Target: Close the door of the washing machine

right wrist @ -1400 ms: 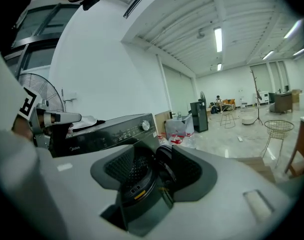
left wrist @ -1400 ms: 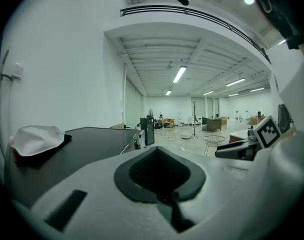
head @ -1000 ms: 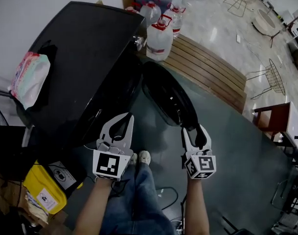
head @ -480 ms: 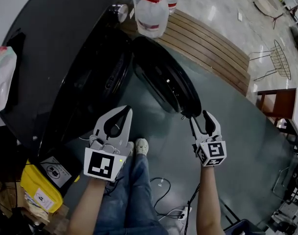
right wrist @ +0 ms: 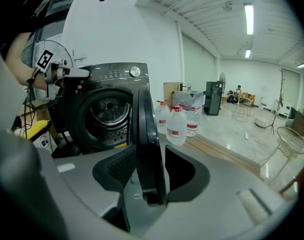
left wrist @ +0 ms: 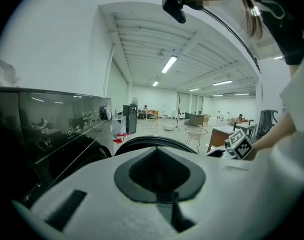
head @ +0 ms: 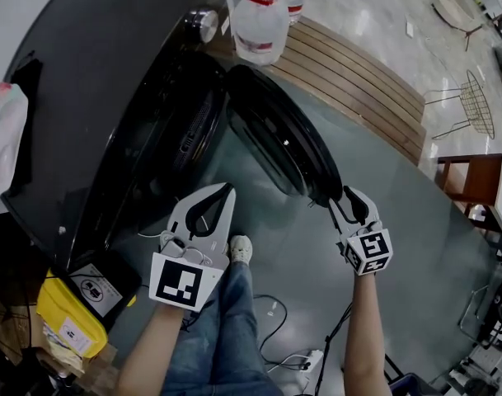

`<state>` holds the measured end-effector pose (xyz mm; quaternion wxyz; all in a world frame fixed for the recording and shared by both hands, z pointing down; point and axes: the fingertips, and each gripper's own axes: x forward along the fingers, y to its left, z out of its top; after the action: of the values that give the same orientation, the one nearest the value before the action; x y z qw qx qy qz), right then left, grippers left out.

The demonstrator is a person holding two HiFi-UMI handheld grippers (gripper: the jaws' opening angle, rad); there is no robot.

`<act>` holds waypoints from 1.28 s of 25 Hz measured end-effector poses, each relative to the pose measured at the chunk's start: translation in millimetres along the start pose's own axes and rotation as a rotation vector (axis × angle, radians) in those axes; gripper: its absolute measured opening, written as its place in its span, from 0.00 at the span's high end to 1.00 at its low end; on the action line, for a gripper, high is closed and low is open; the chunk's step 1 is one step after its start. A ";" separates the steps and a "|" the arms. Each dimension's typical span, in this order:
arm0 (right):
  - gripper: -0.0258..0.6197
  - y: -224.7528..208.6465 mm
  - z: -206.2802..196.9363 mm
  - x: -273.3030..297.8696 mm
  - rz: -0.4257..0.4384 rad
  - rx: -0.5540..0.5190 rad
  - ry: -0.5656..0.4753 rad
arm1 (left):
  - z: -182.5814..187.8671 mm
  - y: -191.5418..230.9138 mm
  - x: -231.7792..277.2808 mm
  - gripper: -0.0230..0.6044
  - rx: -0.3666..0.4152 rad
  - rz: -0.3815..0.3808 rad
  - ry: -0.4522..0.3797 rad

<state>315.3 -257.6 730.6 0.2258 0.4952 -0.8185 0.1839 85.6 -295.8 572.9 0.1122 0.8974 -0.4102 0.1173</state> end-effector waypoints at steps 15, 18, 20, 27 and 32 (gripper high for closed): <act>0.84 7.5 -8.5 12.1 0.010 -0.074 0.092 | -3.2 6.3 1.4 0.95 -0.013 0.003 0.009; 0.84 21.0 -11.0 11.7 0.024 -0.074 0.101 | -2.8 8.7 -1.5 0.95 -0.011 0.009 0.007; 0.84 31.4 -11.2 11.3 0.030 -0.067 0.102 | -2.0 10.0 -3.7 0.95 -0.010 0.012 0.005; 0.84 83.8 -16.6 10.3 0.078 -0.018 0.115 | -1.1 17.9 -22.4 0.95 -0.014 0.042 -0.003; 0.82 126.3 -15.0 14.3 0.123 0.032 0.108 | -2.4 28.7 -38.9 0.95 -0.018 0.075 -0.003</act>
<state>199.4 -204.2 741.2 0.2499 0.4370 -0.8309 0.2370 38.7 -285.8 566.4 0.1153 0.8806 -0.4447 0.1165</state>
